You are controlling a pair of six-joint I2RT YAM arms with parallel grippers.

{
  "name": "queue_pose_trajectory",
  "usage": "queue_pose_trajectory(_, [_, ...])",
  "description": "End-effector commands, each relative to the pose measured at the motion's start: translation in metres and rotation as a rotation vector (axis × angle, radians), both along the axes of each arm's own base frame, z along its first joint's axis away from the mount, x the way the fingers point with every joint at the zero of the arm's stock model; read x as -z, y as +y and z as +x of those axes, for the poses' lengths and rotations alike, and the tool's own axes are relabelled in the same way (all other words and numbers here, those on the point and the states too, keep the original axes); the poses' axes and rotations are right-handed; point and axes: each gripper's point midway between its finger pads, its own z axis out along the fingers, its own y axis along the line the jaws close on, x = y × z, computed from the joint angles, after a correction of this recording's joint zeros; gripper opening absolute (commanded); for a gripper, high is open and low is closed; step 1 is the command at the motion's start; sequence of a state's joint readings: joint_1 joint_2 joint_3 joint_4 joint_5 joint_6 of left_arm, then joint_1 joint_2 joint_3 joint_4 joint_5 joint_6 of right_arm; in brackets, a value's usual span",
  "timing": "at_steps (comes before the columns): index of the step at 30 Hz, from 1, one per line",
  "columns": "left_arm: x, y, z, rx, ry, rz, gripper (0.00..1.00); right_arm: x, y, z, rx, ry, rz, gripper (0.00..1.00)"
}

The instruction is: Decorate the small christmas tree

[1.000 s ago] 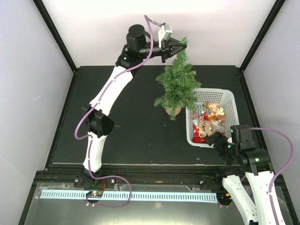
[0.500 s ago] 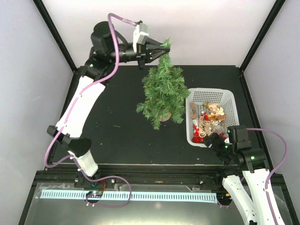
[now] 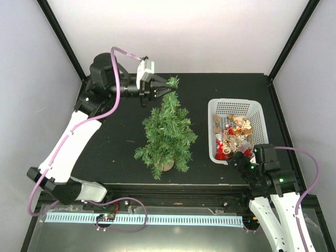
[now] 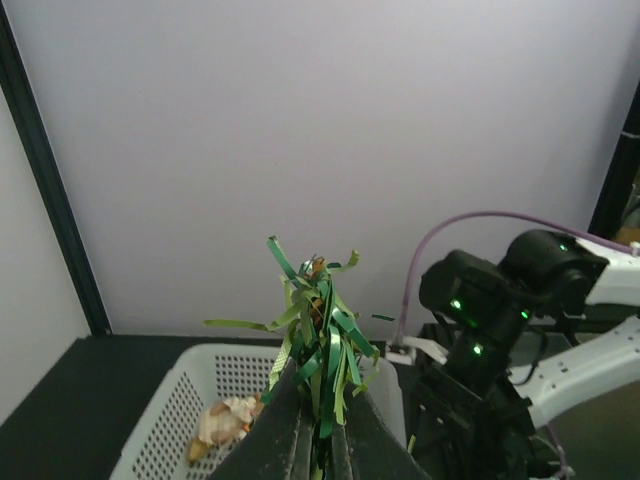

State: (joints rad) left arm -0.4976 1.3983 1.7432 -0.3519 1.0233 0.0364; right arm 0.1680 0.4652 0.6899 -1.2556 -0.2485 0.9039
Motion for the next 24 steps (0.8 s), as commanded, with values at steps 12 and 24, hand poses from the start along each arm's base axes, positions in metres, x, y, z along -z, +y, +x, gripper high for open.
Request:
queue_pose_trajectory(12, [-0.007,0.032,-0.048,-0.042,-0.215,-0.051,0.02,0.004,0.003,-0.011,0.014,0.006,0.041,0.95])
queue_pose_trajectory(24, [0.015,0.032,-0.033,-0.083,-0.180,-0.033,0.02,-0.002,0.001,-0.015,0.015,-0.001,0.034,0.95])
